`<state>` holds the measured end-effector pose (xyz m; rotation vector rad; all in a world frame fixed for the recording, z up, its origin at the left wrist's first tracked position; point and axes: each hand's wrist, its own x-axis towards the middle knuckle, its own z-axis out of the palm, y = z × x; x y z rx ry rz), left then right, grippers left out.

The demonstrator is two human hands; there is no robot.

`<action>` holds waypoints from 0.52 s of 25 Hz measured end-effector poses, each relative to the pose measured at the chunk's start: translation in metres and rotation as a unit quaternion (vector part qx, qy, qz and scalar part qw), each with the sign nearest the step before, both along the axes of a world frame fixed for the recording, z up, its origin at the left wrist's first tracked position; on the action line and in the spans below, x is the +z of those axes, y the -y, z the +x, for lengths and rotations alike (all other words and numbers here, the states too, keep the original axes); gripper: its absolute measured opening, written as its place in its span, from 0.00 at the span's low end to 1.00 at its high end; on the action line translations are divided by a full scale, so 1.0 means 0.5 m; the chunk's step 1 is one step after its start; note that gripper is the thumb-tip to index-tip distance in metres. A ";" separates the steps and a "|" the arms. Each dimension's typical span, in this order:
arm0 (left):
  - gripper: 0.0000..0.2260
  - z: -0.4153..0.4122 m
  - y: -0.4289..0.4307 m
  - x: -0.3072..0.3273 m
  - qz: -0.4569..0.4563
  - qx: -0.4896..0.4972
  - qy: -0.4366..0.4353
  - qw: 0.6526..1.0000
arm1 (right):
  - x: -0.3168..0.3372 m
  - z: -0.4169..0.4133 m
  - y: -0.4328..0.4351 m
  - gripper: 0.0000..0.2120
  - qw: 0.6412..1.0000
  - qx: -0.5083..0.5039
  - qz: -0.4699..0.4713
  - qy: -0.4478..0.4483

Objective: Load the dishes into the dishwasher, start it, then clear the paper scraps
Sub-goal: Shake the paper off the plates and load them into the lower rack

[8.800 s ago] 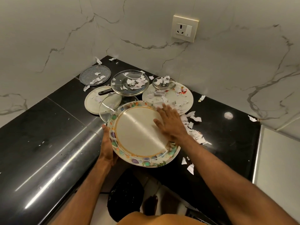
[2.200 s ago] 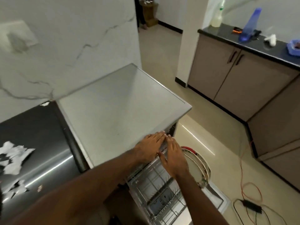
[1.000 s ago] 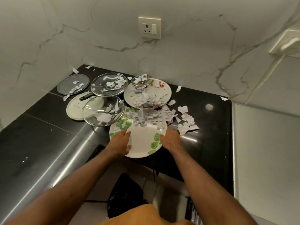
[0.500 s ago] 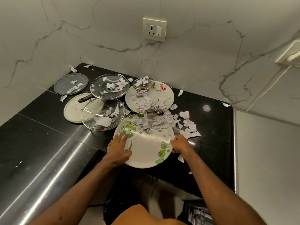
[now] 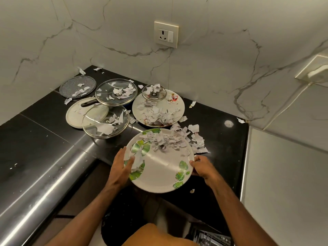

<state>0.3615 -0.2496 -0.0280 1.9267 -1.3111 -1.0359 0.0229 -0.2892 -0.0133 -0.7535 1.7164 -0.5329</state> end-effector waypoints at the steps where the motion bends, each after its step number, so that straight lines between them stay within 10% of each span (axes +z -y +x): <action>1: 0.38 -0.015 -0.005 0.005 0.012 0.038 -0.014 0.999 | 0.004 -0.015 0.000 0.04 1.000 -0.007 0.001 0.016; 5: 0.23 -0.096 -0.020 0.049 0.045 0.180 -0.336 0.923 | 0.051 -0.057 0.007 0.06 0.998 -0.013 -0.011 0.064; 8: 0.21 -0.142 -0.024 0.076 0.045 0.230 -0.372 0.898 | 0.104 -0.076 0.021 0.08 0.994 0.008 -0.044 0.099; 13: 0.24 -0.177 -0.024 0.089 -0.008 0.253 -0.357 0.899 | 0.157 -0.045 0.028 0.18 0.931 0.131 -0.255 -0.225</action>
